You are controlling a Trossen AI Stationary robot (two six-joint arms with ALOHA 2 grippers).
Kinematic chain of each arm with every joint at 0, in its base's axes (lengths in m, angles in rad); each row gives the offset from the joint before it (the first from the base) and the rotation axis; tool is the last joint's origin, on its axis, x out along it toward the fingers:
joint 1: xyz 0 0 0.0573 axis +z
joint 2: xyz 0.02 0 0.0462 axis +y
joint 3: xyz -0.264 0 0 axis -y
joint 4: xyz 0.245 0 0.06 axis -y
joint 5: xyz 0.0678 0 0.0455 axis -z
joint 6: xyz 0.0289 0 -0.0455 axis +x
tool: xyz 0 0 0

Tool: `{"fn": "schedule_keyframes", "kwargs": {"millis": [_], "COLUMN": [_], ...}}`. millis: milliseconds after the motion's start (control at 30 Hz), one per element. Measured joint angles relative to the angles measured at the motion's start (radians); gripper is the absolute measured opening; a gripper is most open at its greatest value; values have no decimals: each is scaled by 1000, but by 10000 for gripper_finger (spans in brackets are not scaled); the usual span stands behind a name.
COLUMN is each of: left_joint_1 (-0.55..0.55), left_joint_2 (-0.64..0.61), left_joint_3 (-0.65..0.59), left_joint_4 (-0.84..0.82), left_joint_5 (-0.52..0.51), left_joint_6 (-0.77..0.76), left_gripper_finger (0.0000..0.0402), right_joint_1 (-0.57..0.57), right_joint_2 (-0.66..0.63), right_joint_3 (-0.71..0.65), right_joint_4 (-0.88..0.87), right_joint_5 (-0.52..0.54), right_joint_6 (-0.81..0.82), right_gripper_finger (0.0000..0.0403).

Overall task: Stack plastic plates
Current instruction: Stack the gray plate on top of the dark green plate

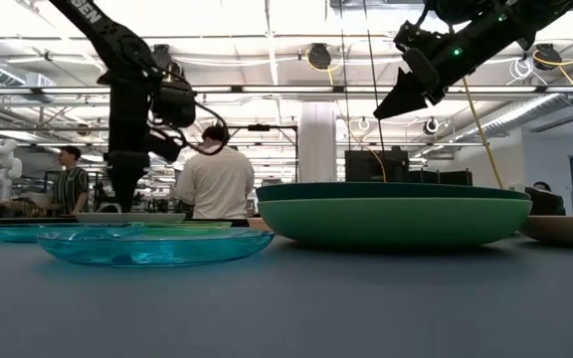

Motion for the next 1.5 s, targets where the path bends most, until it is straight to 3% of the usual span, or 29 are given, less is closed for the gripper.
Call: {"fn": "schedule_keyframes", "kwargs": {"millis": [167, 567, 967, 1233, 1500], "left_joint_1": [0, 0, -3, -61, -172], "left_joint_2": [0, 0, 0, -13, -54], "left_joint_3": [-56, -131, -134, -78, 104], "left_joint_4": [16, 134, 141, 83, -60], "left_joint_5": [-56, -72, -159, -196, -199], "left_joint_6": [10, 14, -1, -24, -94], "left_gripper_finger": [168, 164, 20, 12, 11], "right_joint_1": [0, 0, 0, 0, 0], "right_joint_2": [0, 0, 0, 0, 0], "right_joint_3": [0, 0, 0, 0, 0], "right_joint_4": [0, 1, 5, 5, 5], "right_joint_5": [0, 0, 0, 0, 1], "right_joint_6": [0, 8, 5, 5, 4], "right_gripper_finger": [118, 118, 118, 118, 118]}}
